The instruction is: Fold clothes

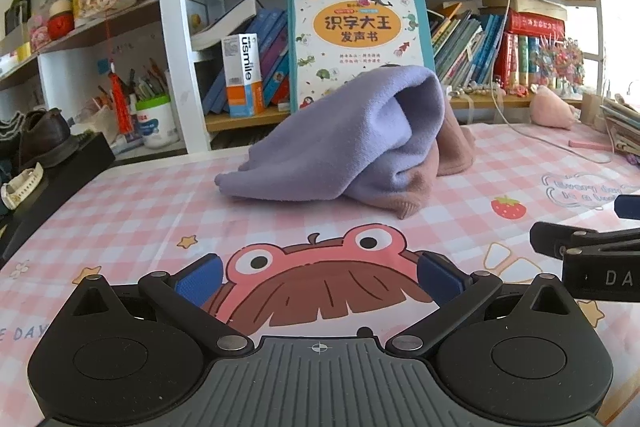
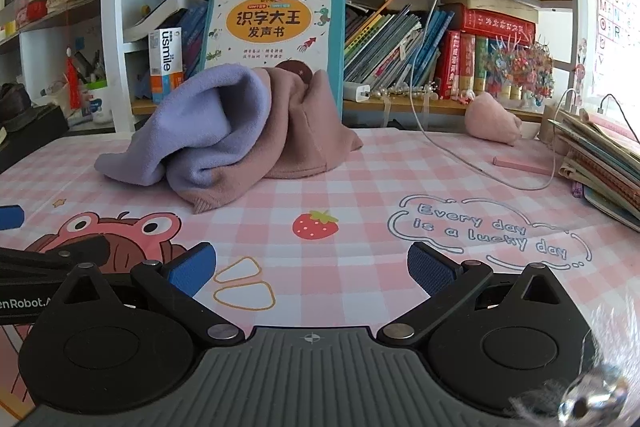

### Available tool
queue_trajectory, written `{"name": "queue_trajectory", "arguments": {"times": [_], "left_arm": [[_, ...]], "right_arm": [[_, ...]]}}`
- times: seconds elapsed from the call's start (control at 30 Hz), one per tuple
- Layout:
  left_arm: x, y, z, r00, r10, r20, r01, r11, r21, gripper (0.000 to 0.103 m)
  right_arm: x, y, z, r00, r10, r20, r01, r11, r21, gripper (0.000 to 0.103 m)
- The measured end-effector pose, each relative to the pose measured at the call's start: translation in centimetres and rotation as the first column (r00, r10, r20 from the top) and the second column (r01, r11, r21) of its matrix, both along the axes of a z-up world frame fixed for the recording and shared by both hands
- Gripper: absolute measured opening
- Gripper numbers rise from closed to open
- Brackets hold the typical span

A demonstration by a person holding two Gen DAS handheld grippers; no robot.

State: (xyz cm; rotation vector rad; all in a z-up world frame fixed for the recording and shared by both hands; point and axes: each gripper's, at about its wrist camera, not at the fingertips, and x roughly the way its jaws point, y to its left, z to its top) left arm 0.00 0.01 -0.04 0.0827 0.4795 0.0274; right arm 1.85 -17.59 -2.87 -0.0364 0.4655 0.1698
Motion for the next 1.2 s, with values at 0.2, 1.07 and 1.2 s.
{"name": "queue_trajectory", "arguments": {"times": [0.2, 1.07, 1.2], "left_arm": [[-0.01, 0.09, -0.38, 1.000, 0.006, -0.004, -0.006, 1.000, -0.006, 0.103], [0.21, 0.11, -0.78, 0.999, 0.029, -0.033, -0.029, 1.000, -0.007, 0.103], [0.65, 0.18, -0.57, 0.999, 0.029, -0.042, -0.029, 1.000, -0.008, 0.103]], "right_arm": [[-0.35, -0.22, 0.39, 1.000, -0.009, 0.011, 0.009, 1.000, 0.014, 0.103], [0.09, -0.24, 0.42, 1.000, 0.008, -0.003, -0.008, 0.999, 0.038, 0.103], [0.07, -0.21, 0.21, 1.000, 0.009, -0.005, -0.009, 0.999, 0.039, 0.103]]}}
